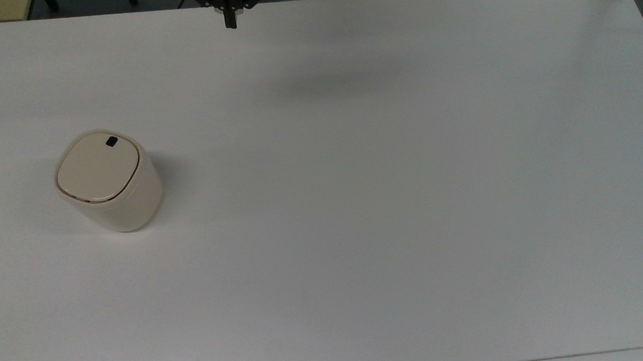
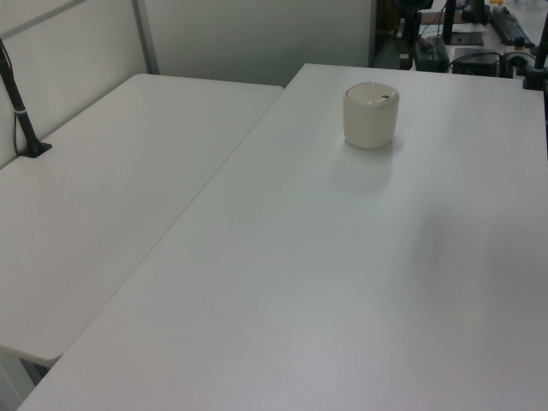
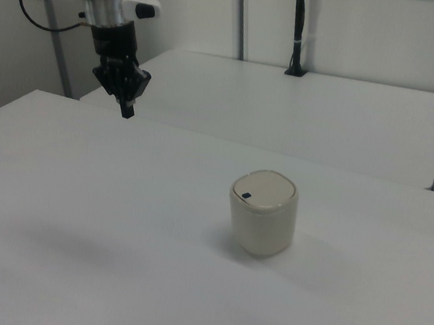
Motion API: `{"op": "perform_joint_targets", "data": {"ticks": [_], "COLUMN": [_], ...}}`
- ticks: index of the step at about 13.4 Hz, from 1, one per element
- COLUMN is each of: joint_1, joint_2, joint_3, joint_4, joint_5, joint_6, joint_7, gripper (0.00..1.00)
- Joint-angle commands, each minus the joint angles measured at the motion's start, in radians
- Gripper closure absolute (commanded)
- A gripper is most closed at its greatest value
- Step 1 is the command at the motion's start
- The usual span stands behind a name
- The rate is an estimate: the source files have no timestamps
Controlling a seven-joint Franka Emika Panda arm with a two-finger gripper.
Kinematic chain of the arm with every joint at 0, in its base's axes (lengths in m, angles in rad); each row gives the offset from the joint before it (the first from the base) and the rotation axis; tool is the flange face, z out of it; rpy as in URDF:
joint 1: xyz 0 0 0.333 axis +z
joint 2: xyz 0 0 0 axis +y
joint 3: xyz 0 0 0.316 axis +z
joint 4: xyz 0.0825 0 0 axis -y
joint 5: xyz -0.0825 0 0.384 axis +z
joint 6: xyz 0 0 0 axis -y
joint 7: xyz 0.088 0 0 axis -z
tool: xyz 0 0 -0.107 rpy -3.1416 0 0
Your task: Open the trash bin
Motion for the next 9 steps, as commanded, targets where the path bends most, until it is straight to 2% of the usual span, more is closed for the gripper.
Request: {"op": "perform_joint_targets", "data": {"ticks": [1, 4, 9], "joint_1": [-0.003, -0.024, -0.116], "joint_2": [-0.017, -0.017, -0.004], "joint_3": [-0.006, -0.011, -0.012], "joint_4": [-0.023, -0.021, -0.021], "joint_5": [0.047, 0.058, 0.058], "joint_6": [0.014, 0.038, 0.121], "joint_7": [-0.007, 0.009, 0.037], "gripper": [1.0, 1.0, 1.0]}}
